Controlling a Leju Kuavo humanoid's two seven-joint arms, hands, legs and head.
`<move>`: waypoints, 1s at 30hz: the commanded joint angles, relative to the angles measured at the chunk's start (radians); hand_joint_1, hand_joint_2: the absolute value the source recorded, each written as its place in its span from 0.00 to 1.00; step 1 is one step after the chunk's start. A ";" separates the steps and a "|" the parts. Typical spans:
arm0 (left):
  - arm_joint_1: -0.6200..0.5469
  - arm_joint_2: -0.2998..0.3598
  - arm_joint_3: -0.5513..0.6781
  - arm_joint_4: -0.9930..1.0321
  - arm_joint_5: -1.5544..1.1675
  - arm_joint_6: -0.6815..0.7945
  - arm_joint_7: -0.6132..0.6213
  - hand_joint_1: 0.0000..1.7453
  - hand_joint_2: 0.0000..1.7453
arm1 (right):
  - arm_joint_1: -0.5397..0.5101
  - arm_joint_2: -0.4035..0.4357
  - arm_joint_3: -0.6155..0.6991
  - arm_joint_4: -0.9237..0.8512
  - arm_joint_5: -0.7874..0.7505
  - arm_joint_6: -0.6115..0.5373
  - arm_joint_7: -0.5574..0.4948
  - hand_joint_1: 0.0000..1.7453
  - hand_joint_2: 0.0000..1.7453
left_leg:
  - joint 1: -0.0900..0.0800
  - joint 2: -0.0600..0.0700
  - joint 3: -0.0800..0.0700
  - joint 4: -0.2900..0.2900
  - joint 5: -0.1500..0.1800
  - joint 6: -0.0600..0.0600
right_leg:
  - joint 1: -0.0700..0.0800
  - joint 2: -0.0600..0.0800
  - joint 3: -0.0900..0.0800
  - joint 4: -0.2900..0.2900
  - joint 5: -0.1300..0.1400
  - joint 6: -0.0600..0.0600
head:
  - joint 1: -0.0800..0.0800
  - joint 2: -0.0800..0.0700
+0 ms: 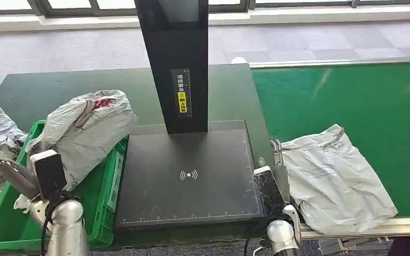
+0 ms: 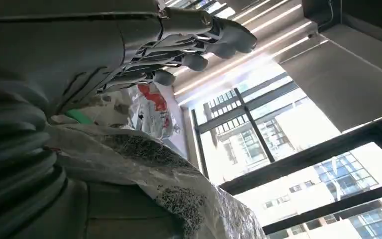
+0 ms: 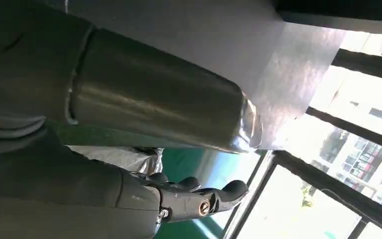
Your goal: Moved the parcel from conveyor to table for the left to box.
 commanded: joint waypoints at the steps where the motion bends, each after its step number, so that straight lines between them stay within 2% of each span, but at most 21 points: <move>1: 0.047 -0.038 -0.057 0.034 0.013 -0.004 0.006 0.00 1.00 | -0.019 0.044 -0.084 0.026 0.000 0.006 -0.001 0.00 0.00 | -0.001 0.001 0.003 -0.002 -0.001 0.001 | 0.000 -0.001 0.003 -0.001 -0.001 -0.001 | 0.000 0.000; 15: 0.047 -0.038 -0.057 0.034 0.013 -0.004 0.006 0.00 1.00 | -0.019 0.044 -0.084 0.026 0.000 0.006 -0.001 0.00 0.00 | -0.001 0.002 0.004 -0.002 -0.001 0.001 | 0.000 0.000 0.003 -0.001 -0.001 -0.001 | 0.000 0.000; 17: 0.060 -0.038 -0.081 0.015 0.133 -0.138 -0.026 0.00 1.00 | -0.014 0.035 -0.077 0.021 -0.007 0.014 0.004 0.00 0.00 | -0.001 0.002 0.004 -0.002 -0.001 0.001 | 0.000 -0.001 0.004 -0.002 -0.001 -0.001 | 0.000 0.000; 19: 0.068 -0.038 -0.094 0.002 0.181 -0.178 -0.039 0.00 1.00 | -0.014 0.034 -0.084 0.019 -0.007 0.020 0.005 0.00 0.00 | -0.001 0.002 0.004 -0.002 -0.001 0.001 | 0.000 -0.001 0.003 -0.002 -0.001 -0.001 | 0.000 0.000; 25: 0.071 -0.038 -0.082 -0.003 0.211 -0.186 -0.039 0.00 1.00 | -0.006 0.037 -0.092 0.013 0.000 0.024 0.009 0.00 0.00 | -0.001 0.002 0.003 -0.002 -0.001 0.001 | 0.000 0.000 0.003 -0.001 -0.001 0.000 | 0.000 0.000; 28: 0.080 -0.038 -0.078 -0.014 0.319 -0.210 -0.079 0.00 1.00 | 0.005 0.041 -0.096 0.003 0.000 0.023 0.012 0.00 0.00 | -0.001 0.003 0.005 -0.003 -0.002 0.001 | 0.000 0.000 0.005 -0.002 -0.001 -0.001 | 0.000 0.000; 29: -0.084 -0.038 0.173 -0.266 0.067 -0.001 -0.319 0.00 1.00 | -0.013 0.045 -0.084 0.029 0.010 0.041 0.012 0.00 0.00 | -0.001 0.002 0.004 -0.002 -0.001 0.001 | 0.000 0.000 0.004 -0.001 -0.001 -0.001 | 0.000 0.000; 30: -0.043 -0.038 0.396 -0.341 -0.179 -0.001 -0.275 0.00 1.00 | -0.038 0.055 -0.077 0.066 0.021 0.020 0.019 0.00 0.00 | -0.001 0.002 0.003 -0.002 -0.001 0.001 | 0.000 0.000 0.003 -0.001 -0.001 0.000 | 0.000 0.000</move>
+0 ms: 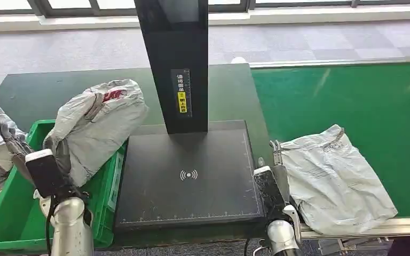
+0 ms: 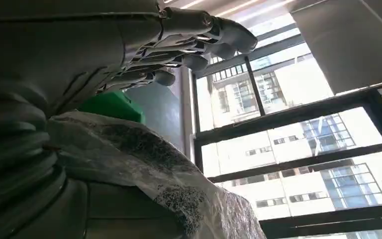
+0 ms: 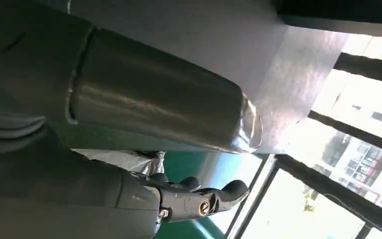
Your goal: Moved the parcel from conveyor to table for the left to box.
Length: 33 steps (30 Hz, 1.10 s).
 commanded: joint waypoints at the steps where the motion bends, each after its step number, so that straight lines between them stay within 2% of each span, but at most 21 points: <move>1: -0.018 -0.039 0.419 -0.378 -0.427 0.182 -0.180 0.00 1.00 | -0.046 0.056 -0.073 0.078 0.024 -0.007 0.013 0.00 0.00 | 0.002 0.010 0.001 0.003 -0.003 0.000 | 0.003 0.007 -0.002 0.002 0.000 -0.002 | 0.000 0.000; 2: -0.018 -0.039 0.419 -0.378 -0.427 0.182 -0.180 0.00 1.00 | -0.046 0.056 -0.073 0.078 0.024 -0.007 0.013 0.00 0.00 | 0.002 0.015 0.001 0.002 -0.004 0.000 | 0.002 0.013 -0.003 0.002 0.001 -0.002 | 0.000 0.000; 3: 0.070 -0.039 0.202 -0.507 -0.698 0.182 0.165 0.00 1.00 | -0.055 0.050 -0.065 0.107 0.018 -0.030 0.010 0.00 0.00 | 0.003 0.010 -0.001 0.001 -0.003 0.000 | 0.002 0.008 -0.001 0.002 0.001 -0.001 | 0.000 0.000; 4: 0.073 -0.039 0.178 -0.529 -0.750 0.182 0.201 0.00 1.00 | -0.056 0.046 -0.061 0.113 0.014 -0.031 0.008 0.00 0.00 | 0.004 0.012 0.000 0.001 -0.004 0.000 | 0.004 0.009 -0.001 0.002 0.000 -0.002 | 0.001 0.000; 6: 0.069 -0.039 0.189 -0.522 -0.776 0.182 0.234 0.00 1.00 | -0.066 0.042 -0.062 0.130 0.004 -0.020 0.003 0.00 0.00 | 0.002 0.005 0.000 0.000 -0.002 0.000 | 0.002 0.003 -0.002 0.001 0.000 -0.002 | 0.000 0.000; 20: 0.063 -0.039 0.225 -0.532 -0.698 0.182 0.160 0.00 1.00 | -0.066 0.042 -0.066 0.132 -0.007 -0.011 -0.007 0.00 0.00 | 0.002 0.001 0.000 -0.001 -0.001 0.000 | 0.002 -0.001 0.000 0.000 -0.001 -0.002 | 0.000 0.000; 24: 0.061 -0.039 0.202 -0.512 -0.749 0.182 0.189 0.00 1.00 | -0.061 0.042 -0.069 0.122 -0.008 -0.011 -0.006 0.00 0.00 | 0.002 0.003 0.002 -0.002 -0.001 0.000 | 0.002 0.000 0.002 0.000 -0.001 -0.003 | 0.000 0.000; 25: 0.005 0.042 0.278 -0.386 -0.668 0.182 0.136 0.00 1.00 | -0.061 0.036 -0.061 0.118 -0.008 -0.021 0.008 0.00 0.00 | 0.002 0.001 0.001 -0.001 -0.001 0.000 | 0.002 -0.002 0.002 0.000 -0.001 -0.002 | 0.000 0.000; 26: 0.005 0.042 0.278 -0.386 -0.668 0.182 0.136 0.00 1.00 | -0.061 0.036 -0.061 0.118 -0.008 -0.021 0.008 0.00 0.00 | 0.002 0.002 0.002 -0.002 -0.001 0.000 | 0.002 -0.002 0.003 0.000 -0.002 -0.003 | 0.000 0.000; 27: 0.073 -0.039 0.154 -0.432 -0.849 0.182 0.271 0.00 1.00 | -0.049 0.039 -0.069 0.106 -0.013 -0.022 0.003 0.00 0.00 | 0.001 0.001 0.002 -0.003 0.000 -0.001 | 0.001 -0.002 0.002 0.000 -0.001 -0.003 | 0.000 0.000; 28: 0.079 -0.039 0.135 -0.412 -0.872 0.182 0.293 0.00 1.00 | -0.039 0.055 -0.088 0.091 0.006 -0.020 0.003 0.00 0.00 | 0.001 0.002 0.003 -0.004 0.000 -0.001 | 0.002 -0.002 0.003 -0.001 -0.001 -0.003 | 0.000 0.000; 29: 0.098 -0.039 0.003 -0.180 -0.980 0.182 0.437 0.00 1.00 | -0.020 0.045 -0.099 0.063 -0.005 -0.027 -0.006 0.00 0.00 | 0.001 -0.002 0.002 -0.003 0.000 0.000 | 0.002 -0.004 0.003 -0.001 -0.002 -0.002 | 0.000 0.000; 30: 0.077 -0.039 -0.014 -0.117 -0.982 0.182 0.455 0.00 1.00 | -0.008 0.043 -0.101 0.047 -0.004 -0.023 -0.005 0.00 0.00 | 0.001 -0.001 0.003 -0.003 0.000 0.000 | 0.001 -0.005 0.004 -0.001 -0.002 -0.002 | 0.000 0.000; 31: 0.025 -0.036 -0.035 0.096 -0.968 0.177 0.459 0.00 1.00 | 0.011 0.037 -0.105 0.018 -0.004 -0.007 -0.002 0.00 0.00 | 0.000 -0.008 0.003 -0.004 0.002 0.000 | 0.001 -0.010 0.006 -0.002 -0.002 -0.002 | 0.000 0.000; 33: -0.017 -0.015 -0.031 0.247 -0.980 0.112 0.493 0.00 1.00 | 0.015 0.034 -0.108 0.012 -0.006 0.014 -0.005 0.00 0.00 | -0.002 -0.012 0.004 -0.005 0.004 0.000 | -0.001 -0.014 0.005 -0.002 -0.003 -0.002 | 0.000 0.000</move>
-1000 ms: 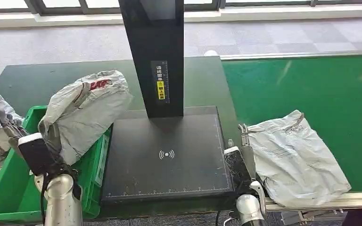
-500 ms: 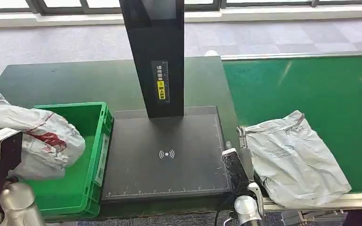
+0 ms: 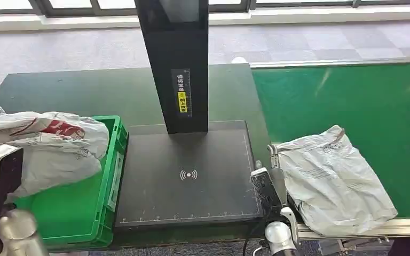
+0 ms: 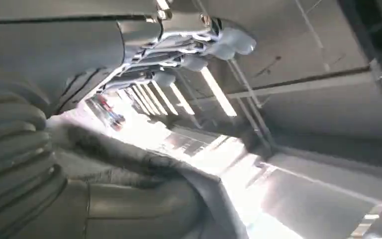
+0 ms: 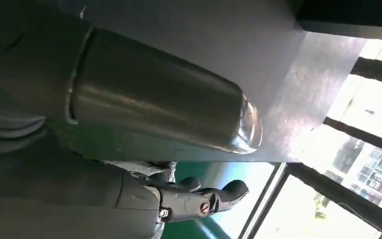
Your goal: Moved the parcel from conveyor to table for the left to box.
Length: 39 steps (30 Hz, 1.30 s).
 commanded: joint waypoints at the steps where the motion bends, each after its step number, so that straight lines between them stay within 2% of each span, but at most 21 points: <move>1: -0.067 -0.004 -0.213 0.761 -0.112 -0.062 0.198 0.00 1.00 | 0.020 0.034 -0.109 -0.041 -0.004 0.044 -0.003 0.00 0.00 | -0.004 -0.013 0.006 -0.007 0.005 0.001 | -0.004 -0.015 0.009 -0.003 -0.001 0.000 | 0.000 0.000; 6: -0.051 0.013 -0.191 0.809 -0.162 -0.058 0.254 0.00 1.00 | 0.033 0.037 -0.098 -0.042 -0.002 0.039 -0.006 0.00 0.00 | -0.003 0.002 0.005 -0.004 0.001 0.001 | -0.001 -0.001 0.005 -0.003 0.002 -0.001 | 0.000 0.000; 23: -0.051 0.012 -0.192 0.804 -0.162 -0.062 0.254 0.00 1.00 | 0.037 0.037 -0.097 -0.043 -0.002 0.038 -0.006 0.00 0.00 | -0.003 0.004 0.007 -0.003 0.000 0.000 | -0.003 0.002 0.005 -0.002 0.002 -0.001 | 0.000 0.000; 27: -0.039 0.011 -0.173 0.777 -0.194 -0.011 0.293 0.00 1.00 | 0.044 0.038 -0.090 -0.049 -0.005 0.032 -0.005 0.00 0.00 | -0.003 0.005 0.009 -0.004 0.000 0.001 | -0.003 0.002 0.007 -0.002 0.001 0.000 | 0.000 0.000; 29: -0.014 -0.008 -0.137 0.679 -0.237 -0.001 0.310 0.00 1.00 | 0.044 0.039 -0.084 -0.045 -0.008 0.029 -0.003 0.00 0.00 | -0.003 0.005 0.010 -0.004 0.000 0.001 | -0.004 0.003 0.008 -0.002 0.001 0.000 | 0.000 0.000; 32: 0.047 -0.040 -0.094 0.412 -0.250 -0.001 0.300 0.00 1.00 | 0.031 0.039 -0.072 -0.022 -0.010 0.020 -0.001 0.00 0.00 | -0.002 0.008 0.009 -0.003 -0.002 0.001 | -0.003 0.006 0.007 -0.001 0.001 -0.001 | 0.000 0.000; 35: 0.098 -0.040 -0.095 0.188 -0.136 -0.001 0.224 0.00 1.00 | 0.019 0.038 -0.065 0.001 -0.013 0.009 -0.002 0.00 0.00 | -0.001 0.015 0.008 -0.001 -0.004 0.000 | -0.001 0.012 0.004 0.000 0.001 -0.001 | 0.000 0.000; 36: 0.103 -0.040 -0.091 0.123 -0.084 -0.001 0.184 0.00 1.00 | 0.017 0.038 -0.064 0.006 -0.014 0.006 -0.003 0.00 0.00 | 0.000 0.012 0.005 0.000 -0.003 0.000 | 0.000 0.011 0.002 0.001 0.002 -0.001 | 0.000 0.000; 37: 0.100 -0.040 -0.082 0.062 -0.032 -0.001 0.138 0.00 1.00 | 0.015 0.037 -0.063 0.010 -0.016 0.004 -0.004 0.00 0.00 | 0.000 0.015 0.008 -0.001 -0.005 0.000 | 0.000 0.011 0.004 0.000 0.000 -0.002 | 0.000 0.000; 38: 0.073 -0.040 -0.017 -0.023 0.153 -0.001 -0.022 0.00 1.00 | 0.010 0.036 -0.061 0.017 -0.017 0.005 -0.005 0.00 0.00 | 0.000 0.013 0.006 -0.001 -0.004 0.000 | 0.000 0.009 0.003 0.001 0.000 -0.002 | 0.000 0.000; 39: 0.080 -0.040 0.007 -0.044 0.272 -0.001 -0.105 0.00 1.00 | 0.001 0.036 -0.061 0.029 -0.019 -0.001 -0.006 0.00 0.00 | 0.001 0.010 0.003 0.001 -0.003 0.000 | 0.001 0.008 0.001 0.002 0.001 -0.001 | 0.000 0.000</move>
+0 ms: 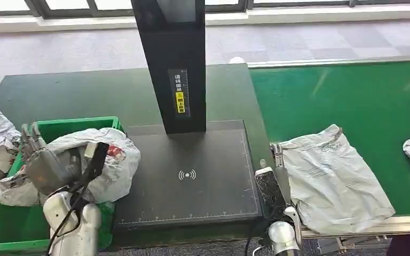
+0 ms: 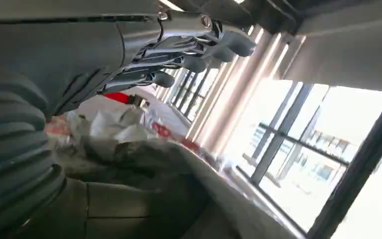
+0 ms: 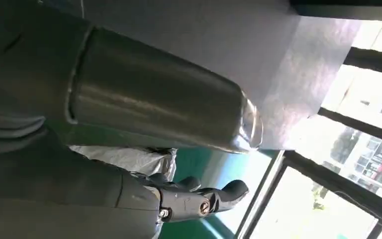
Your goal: Moved the parcel from conveyor to table for the left to box.
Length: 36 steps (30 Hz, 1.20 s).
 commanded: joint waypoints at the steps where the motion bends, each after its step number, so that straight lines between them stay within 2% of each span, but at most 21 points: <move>1: 0.085 -0.043 0.166 -0.543 0.514 -0.001 -0.408 0.00 1.00 | -0.014 0.035 -0.044 0.073 -0.010 -0.018 -0.005 0.00 0.00 | 0.002 0.004 0.001 0.002 -0.004 0.000 | 0.003 0.001 0.001 0.001 -0.002 -0.001 | 0.000 0.000; 3: 0.086 -0.043 0.188 -0.564 0.630 -0.001 -0.488 0.00 1.00 | -0.024 0.031 -0.045 0.086 -0.013 -0.024 -0.005 0.00 0.00 | 0.002 0.003 0.000 0.001 -0.003 0.000 | 0.003 0.002 0.001 0.000 -0.001 -0.001 | 0.000 0.000; 5: 0.085 -0.043 0.183 -0.559 0.595 -0.001 -0.462 0.00 1.00 | -0.026 0.028 -0.048 0.087 -0.017 -0.027 -0.004 0.00 0.00 | 0.002 0.005 0.002 -0.001 -0.003 0.000 | 0.003 0.002 0.002 -0.001 -0.002 -0.001 | 0.000 0.000; 8: 0.077 -0.043 0.181 -0.538 0.565 -0.001 -0.446 0.00 1.00 | -0.025 0.025 -0.047 0.088 -0.018 -0.022 -0.005 0.00 0.00 | 0.003 -0.001 0.001 0.000 -0.001 0.000 | 0.003 -0.004 0.002 -0.001 -0.003 -0.002 | 0.000 0.000; 9: 0.081 -0.043 0.215 -0.500 0.607 -0.001 -0.498 0.00 1.00 | -0.025 0.022 -0.041 0.090 -0.021 -0.027 -0.004 0.00 0.00 | 0.002 -0.003 0.000 -0.001 -0.001 0.000 | 0.002 -0.005 0.002 -0.001 -0.003 -0.002 | 0.000 0.000; 10: 0.071 -0.043 0.193 -0.499 0.562 -0.001 -0.460 0.00 1.00 | -0.022 0.023 -0.042 0.091 -0.022 -0.027 -0.006 0.00 0.00 | 0.002 -0.003 0.001 -0.001 -0.001 0.000 | 0.002 -0.006 0.002 -0.001 -0.003 -0.001 | 0.000 0.000; 11: 0.040 -0.043 0.235 -0.428 0.590 -0.001 -0.518 0.00 1.00 | -0.021 0.023 -0.040 0.092 -0.026 -0.027 -0.008 0.00 0.00 | 0.002 -0.003 0.000 -0.001 -0.001 0.000 | 0.002 -0.005 0.002 -0.001 -0.003 -0.001 | 0.000 0.000; 12: 0.040 -0.043 0.235 -0.428 0.590 -0.001 -0.518 0.00 1.00 | -0.021 0.023 -0.040 0.092 -0.026 -0.027 -0.008 0.00 0.00 | 0.002 -0.003 0.001 -0.002 -0.001 0.000 | 0.002 -0.005 0.003 -0.001 -0.003 -0.001 | 0.000 0.000; 15: 0.088 -0.043 0.104 -0.392 0.506 -0.001 -0.377 0.00 1.00 | -0.004 0.025 -0.046 0.073 -0.023 -0.026 -0.008 0.00 0.00 | 0.002 -0.004 0.002 -0.002 0.000 0.000 | 0.002 -0.007 0.004 -0.002 -0.003 -0.001 | 0.000 0.000; 16: 0.086 -0.043 0.043 -0.289 0.364 -0.001 -0.288 0.00 1.00 | 0.005 0.025 -0.047 0.062 -0.021 -0.024 -0.011 0.00 0.00 | 0.002 -0.007 0.001 -0.002 0.000 0.000 | 0.002 -0.010 0.004 -0.002 -0.003 -0.001 | 0.000 0.000; 17: 0.073 -0.043 0.015 -0.242 0.338 -0.001 -0.268 0.00 1.00 | 0.010 0.024 -0.048 0.054 -0.020 -0.023 -0.012 0.00 0.00 | 0.001 -0.007 0.002 -0.002 0.000 0.000 | 0.001 -0.009 0.005 -0.002 -0.004 -0.001 | 0.000 0.000; 18: 0.032 -0.043 -0.025 -0.100 0.324 -0.001 -0.273 0.00 1.00 | 0.021 0.024 -0.051 0.039 -0.019 -0.022 -0.017 0.00 0.00 | 0.001 -0.009 0.001 -0.003 0.001 0.000 | 0.001 -0.011 0.005 -0.002 -0.003 -0.001 | 0.000 0.000; 19: -0.046 0.005 -0.083 0.095 0.257 -0.142 -0.253 0.00 1.00 | 0.026 0.021 -0.053 0.025 -0.018 -0.015 -0.018 0.00 0.00 | 0.001 -0.010 0.002 -0.004 0.001 0.000 | 0.001 -0.013 0.006 -0.003 -0.004 -0.001 | 0.000 0.000; 22: -0.222 0.139 -0.167 0.365 0.224 -0.429 -0.260 0.00 1.00 | 0.007 0.012 -0.064 0.052 -0.025 0.021 -0.025 0.00 0.00 | 0.000 -0.025 0.002 -0.006 0.006 0.000 | 0.000 -0.028 0.009 -0.005 -0.003 -0.002 | 0.000 0.000; 23: -0.279 0.204 -0.168 0.453 0.226 -0.440 -0.240 0.00 1.00 | -0.003 0.011 -0.072 0.074 -0.031 0.030 -0.036 0.00 0.00 | 0.000 -0.020 0.001 -0.002 0.005 0.000 | 0.001 -0.021 0.004 -0.003 -0.003 -0.001 | 0.000 0.000; 25: -0.337 0.267 -0.145 0.531 0.270 -0.448 -0.273 0.00 1.00 | -0.010 0.010 -0.080 0.097 -0.036 0.030 -0.054 0.00 0.00 | 0.000 -0.020 0.001 -0.003 0.006 0.000 | 0.001 -0.022 0.005 -0.003 -0.002 -0.002 | 0.000 0.000; 26: -0.361 0.296 -0.137 0.545 0.256 -0.447 -0.258 0.00 1.00 | -0.010 0.009 -0.082 0.100 -0.036 0.028 -0.056 0.00 0.00 | 0.000 -0.015 0.000 -0.002 0.006 0.000 | 0.002 -0.017 0.004 -0.003 0.000 -0.002 | 0.000 0.000; 29: -0.374 0.308 -0.132 0.549 0.257 -0.453 -0.258 0.00 1.00 | -0.010 0.008 -0.082 0.101 -0.036 0.028 -0.057 0.00 0.00 | 0.001 -0.001 -0.001 -0.002 0.005 -0.003 | 0.002 -0.004 -0.001 -0.002 0.005 -0.004 | 0.000 0.000; 32: -0.363 0.299 -0.138 0.519 0.230 -0.455 -0.233 0.00 1.00 | -0.006 0.010 -0.083 0.092 -0.036 0.030 -0.056 0.00 0.00 | 0.001 0.003 -0.001 -0.001 0.004 -0.003 | 0.003 0.001 -0.003 -0.001 0.005 -0.005 | 0.000 0.000; 34: -0.423 0.341 -0.151 0.556 0.153 -0.489 -0.176 0.00 1.00 | -0.001 0.007 -0.082 0.086 -0.036 0.030 -0.056 0.00 0.00 | 0.001 0.001 0.000 -0.002 0.004 -0.003 | 0.004 -0.003 -0.001 -0.001 0.004 -0.005 | 0.000 0.000; 36: -0.531 0.400 -0.167 0.647 0.079 -0.561 -0.141 0.00 1.00 | 0.000 0.005 -0.086 0.079 -0.038 0.032 -0.056 0.00 0.00 | 0.001 0.001 -0.003 0.000 0.005 -0.003 | 0.004 -0.001 -0.005 0.001 0.004 -0.006 | 0.000 0.000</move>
